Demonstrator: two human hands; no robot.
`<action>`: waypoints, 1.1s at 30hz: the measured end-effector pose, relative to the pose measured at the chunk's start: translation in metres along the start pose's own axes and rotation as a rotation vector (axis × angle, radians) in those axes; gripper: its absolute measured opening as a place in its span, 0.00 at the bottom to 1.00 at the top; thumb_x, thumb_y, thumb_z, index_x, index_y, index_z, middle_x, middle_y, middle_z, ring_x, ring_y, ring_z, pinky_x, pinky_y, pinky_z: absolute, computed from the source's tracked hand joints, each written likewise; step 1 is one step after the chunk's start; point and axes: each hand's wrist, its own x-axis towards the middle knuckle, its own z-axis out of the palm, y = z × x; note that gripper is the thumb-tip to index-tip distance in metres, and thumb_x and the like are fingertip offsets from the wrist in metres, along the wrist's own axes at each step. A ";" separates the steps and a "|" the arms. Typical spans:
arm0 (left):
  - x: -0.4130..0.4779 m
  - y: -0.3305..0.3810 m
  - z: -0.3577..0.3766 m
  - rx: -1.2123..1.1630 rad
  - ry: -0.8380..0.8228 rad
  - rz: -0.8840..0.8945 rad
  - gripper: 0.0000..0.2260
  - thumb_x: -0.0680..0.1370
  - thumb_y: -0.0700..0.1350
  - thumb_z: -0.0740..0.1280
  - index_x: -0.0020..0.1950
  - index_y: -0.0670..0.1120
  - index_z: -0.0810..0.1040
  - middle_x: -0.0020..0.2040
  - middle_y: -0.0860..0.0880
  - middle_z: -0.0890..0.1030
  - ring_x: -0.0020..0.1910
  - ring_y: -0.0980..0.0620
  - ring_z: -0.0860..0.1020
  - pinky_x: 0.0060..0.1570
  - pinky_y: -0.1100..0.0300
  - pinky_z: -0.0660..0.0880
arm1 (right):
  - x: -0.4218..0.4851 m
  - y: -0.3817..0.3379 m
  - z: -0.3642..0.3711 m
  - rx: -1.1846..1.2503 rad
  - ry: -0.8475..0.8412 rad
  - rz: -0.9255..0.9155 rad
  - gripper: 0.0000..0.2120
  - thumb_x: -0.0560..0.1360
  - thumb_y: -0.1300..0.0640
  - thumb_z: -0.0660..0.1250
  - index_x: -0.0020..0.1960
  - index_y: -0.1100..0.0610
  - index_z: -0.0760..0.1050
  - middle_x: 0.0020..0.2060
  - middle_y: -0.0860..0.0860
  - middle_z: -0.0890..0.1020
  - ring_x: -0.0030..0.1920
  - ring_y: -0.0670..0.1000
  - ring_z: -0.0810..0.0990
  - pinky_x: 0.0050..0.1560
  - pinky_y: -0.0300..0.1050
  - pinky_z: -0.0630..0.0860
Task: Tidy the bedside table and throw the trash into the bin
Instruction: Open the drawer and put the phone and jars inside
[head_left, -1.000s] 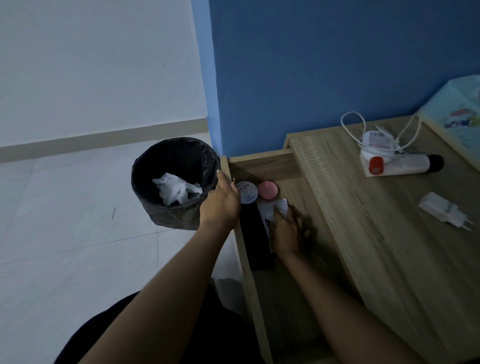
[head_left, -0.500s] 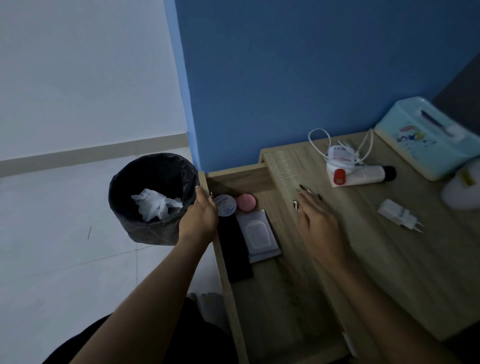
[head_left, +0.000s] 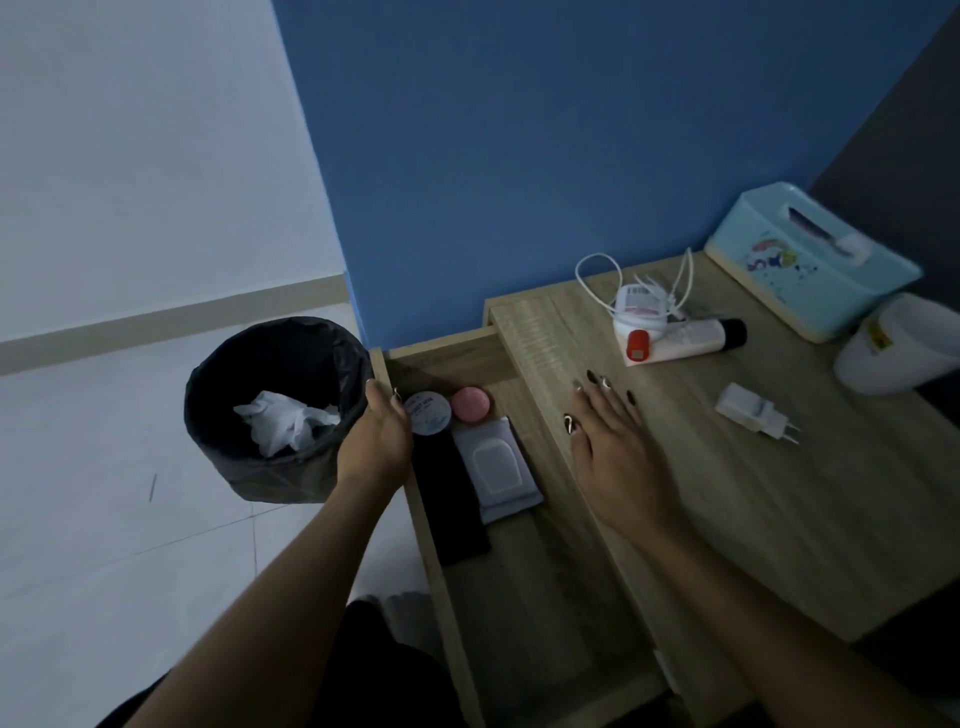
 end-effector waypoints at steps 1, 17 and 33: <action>0.002 0.000 0.003 -0.024 0.004 0.002 0.18 0.81 0.42 0.48 0.66 0.34 0.64 0.58 0.36 0.74 0.42 0.38 0.80 0.32 0.57 0.67 | 0.000 -0.001 0.000 0.013 0.009 0.007 0.27 0.79 0.49 0.45 0.74 0.58 0.64 0.75 0.53 0.64 0.77 0.49 0.57 0.77 0.48 0.52; 0.011 0.103 0.010 -0.409 -0.153 -0.120 0.22 0.83 0.51 0.46 0.75 0.42 0.54 0.61 0.32 0.76 0.57 0.33 0.76 0.55 0.43 0.73 | 0.000 -0.001 0.006 0.029 0.055 0.016 0.25 0.79 0.53 0.48 0.72 0.61 0.66 0.73 0.55 0.67 0.76 0.53 0.60 0.75 0.54 0.58; 0.032 0.142 0.025 -0.691 -0.238 -0.192 0.22 0.81 0.41 0.49 0.75 0.50 0.63 0.71 0.43 0.71 0.68 0.40 0.69 0.68 0.49 0.66 | 0.000 -0.006 0.005 0.017 0.088 0.023 0.24 0.79 0.53 0.49 0.72 0.61 0.67 0.72 0.57 0.69 0.75 0.55 0.63 0.74 0.55 0.60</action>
